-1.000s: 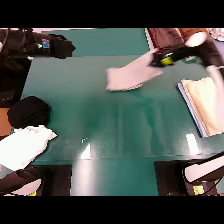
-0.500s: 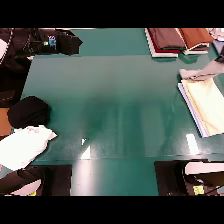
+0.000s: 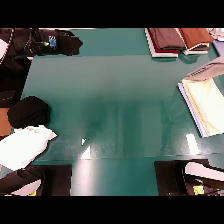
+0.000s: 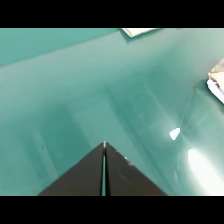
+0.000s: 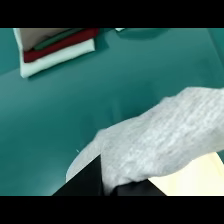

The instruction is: Fold the shirts.

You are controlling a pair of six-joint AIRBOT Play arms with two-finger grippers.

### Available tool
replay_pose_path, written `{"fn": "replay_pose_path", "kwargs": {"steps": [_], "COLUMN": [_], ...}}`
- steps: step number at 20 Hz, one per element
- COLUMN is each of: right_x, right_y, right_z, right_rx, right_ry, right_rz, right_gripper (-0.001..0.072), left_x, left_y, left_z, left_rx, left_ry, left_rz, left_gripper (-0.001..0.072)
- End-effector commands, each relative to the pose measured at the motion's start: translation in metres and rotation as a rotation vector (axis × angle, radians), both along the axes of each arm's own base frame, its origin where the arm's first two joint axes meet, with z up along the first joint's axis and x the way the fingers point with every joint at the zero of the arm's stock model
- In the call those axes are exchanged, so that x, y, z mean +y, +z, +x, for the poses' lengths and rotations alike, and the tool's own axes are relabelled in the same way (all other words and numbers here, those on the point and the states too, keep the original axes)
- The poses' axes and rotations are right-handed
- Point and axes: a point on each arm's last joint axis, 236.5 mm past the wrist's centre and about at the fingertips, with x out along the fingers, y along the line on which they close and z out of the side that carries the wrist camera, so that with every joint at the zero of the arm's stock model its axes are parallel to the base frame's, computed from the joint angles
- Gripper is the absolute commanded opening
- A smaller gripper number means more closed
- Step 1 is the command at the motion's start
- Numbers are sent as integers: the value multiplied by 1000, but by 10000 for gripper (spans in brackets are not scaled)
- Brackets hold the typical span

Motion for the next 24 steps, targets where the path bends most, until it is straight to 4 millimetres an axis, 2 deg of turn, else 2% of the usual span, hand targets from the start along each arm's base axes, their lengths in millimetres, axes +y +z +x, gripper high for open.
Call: {"fn": "replay_pose_path", "kwargs": {"steps": [1,3,5,9,10,11,12,13,15,17,18,19,20,22,24], "right_x": [-11,-16,-16,-25,-27,-30,-33,-37,-45,-51,-47,-37,-20,34,90], "right_y": [-12,-37,-73,-148,-164,-178,-189,-198,-203,-187,-173,-155,-137,-97,-73], "right_z": [-36,-55,-79,-148,-164,-181,-193,-206,-220,-214,-197,-172,-146,-92,-58], "right_rx": [124,188,264,447,483,518,545,564,575,535,478,401,328,206,149], "right_ry": [-47,-75,-107,-223,-250,-282,-309,-337,-384,-394,-370,-323,-259,-72,105], "right_rz": [-20,23,82,133,145,151,159,168,186,177,180,195,213,226,172], "right_gripper": [12,12,12,15,39,244,490,658,677,676,676,676,676,675,674], "left_x": [0,0,1,1,1,1,1,1,1,1,1,1,1,1,1], "left_y": [-7,-10,-13,-13,-13,-13,-13,-13,-13,-13,-13,-13,-12,-11,-12], "left_z": [-4,-6,-7,-7,-7,-7,-7,-7,-7,-7,-7,-7,-7,-6,-6], "left_rx": [24,27,36,35,35,35,36,35,35,35,35,35,30,27,29], "left_ry": [-10,-24,-28,-27,-28,-28,-28,-28,-28,-28,-27,-27,-26,-24,-24], "left_rz": [19,43,53,54,53,53,53,54,53,53,53,53,50,50,52], "left_gripper": [21,21,21,21,21,21,21,21,21,21,22,22,21,22,22]}}
